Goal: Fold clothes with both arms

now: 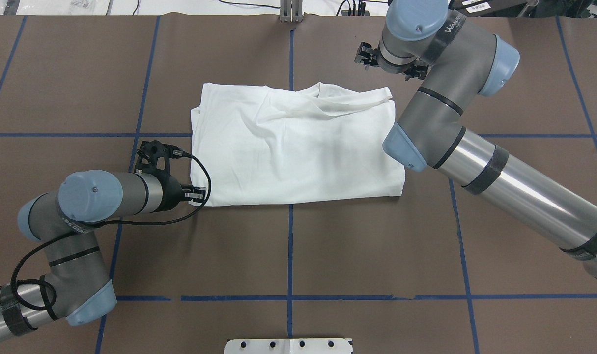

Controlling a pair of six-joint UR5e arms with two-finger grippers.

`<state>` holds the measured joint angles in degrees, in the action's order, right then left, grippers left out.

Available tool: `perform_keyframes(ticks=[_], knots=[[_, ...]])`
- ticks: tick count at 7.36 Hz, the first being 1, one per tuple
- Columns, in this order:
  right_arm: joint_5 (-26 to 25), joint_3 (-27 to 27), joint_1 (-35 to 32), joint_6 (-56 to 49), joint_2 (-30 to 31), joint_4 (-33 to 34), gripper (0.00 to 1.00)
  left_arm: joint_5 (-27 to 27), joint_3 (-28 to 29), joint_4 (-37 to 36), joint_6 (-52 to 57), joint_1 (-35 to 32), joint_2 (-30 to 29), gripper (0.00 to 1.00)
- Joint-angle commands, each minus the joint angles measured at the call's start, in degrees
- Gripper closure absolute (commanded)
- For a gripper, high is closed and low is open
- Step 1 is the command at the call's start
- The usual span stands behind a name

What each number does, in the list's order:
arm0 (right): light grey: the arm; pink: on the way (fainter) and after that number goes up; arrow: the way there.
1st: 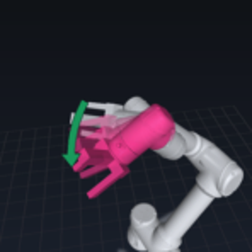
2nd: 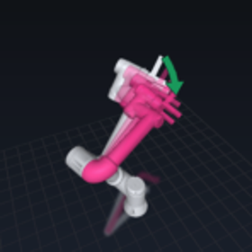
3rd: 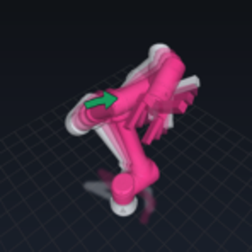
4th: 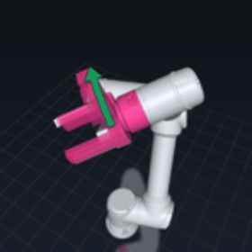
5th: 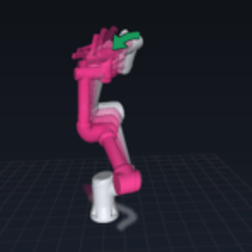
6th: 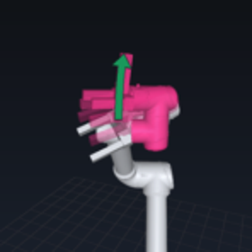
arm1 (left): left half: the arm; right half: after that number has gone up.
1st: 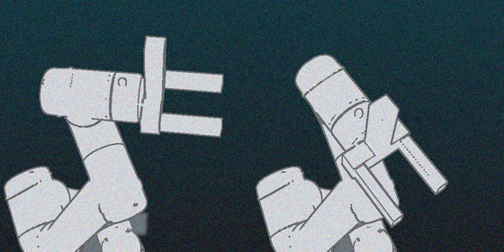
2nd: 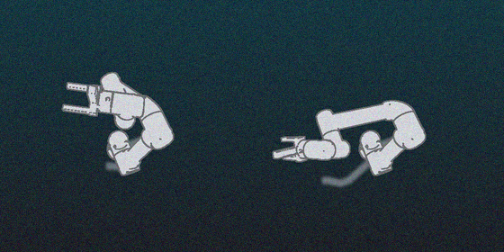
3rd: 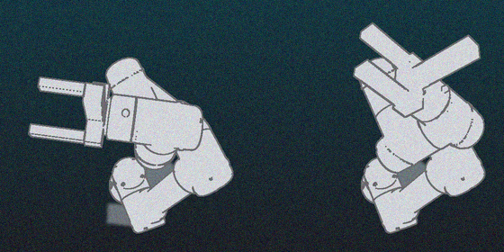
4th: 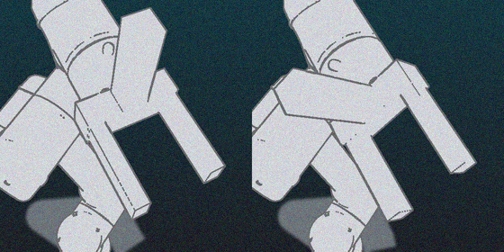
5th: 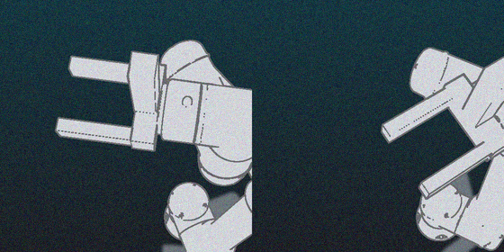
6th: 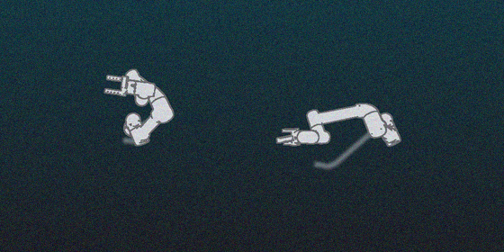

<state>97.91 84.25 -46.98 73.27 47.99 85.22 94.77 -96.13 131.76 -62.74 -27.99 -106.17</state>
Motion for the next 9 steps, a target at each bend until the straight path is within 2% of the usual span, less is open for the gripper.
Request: perform_keyframes(ticks=[1,3,5,6,7,9], knots=[[0.00,0.04,0.14,0.21,0.00,-0.05,0.00,-1.69,-0.11,-0.01,-0.90,0.75,0.44,1.00],[-0.09,0.04,0.22,0.39,0.00,-0.05,0.00,-1.25,-4.04,-0.10,3.55,-0.38,5.68,1.00],[0.00,0.04,0.31,0.65,0.00,-0.05,0.00,-1.25,0.21,-1.93,14.00,-9.22,3.89,1.00],[-0.09,0.13,0.66,0.91,-0.09,-0.05,0.00,-1.34,7.03,-3.51,17.18,-13.97,-3.00,1.00],[-0.09,0.74,1.01,0.91,-0.09,-0.05,0.00,-1.51,16.24,-3.88,18.86,-17.41,-10.21,1.00],[-0.09,1.62,1.63,1.00,-0.09,-0.05,0.00,-1.69,33.99,-3.44,19.84,-21.38,-24.80,1.00]])
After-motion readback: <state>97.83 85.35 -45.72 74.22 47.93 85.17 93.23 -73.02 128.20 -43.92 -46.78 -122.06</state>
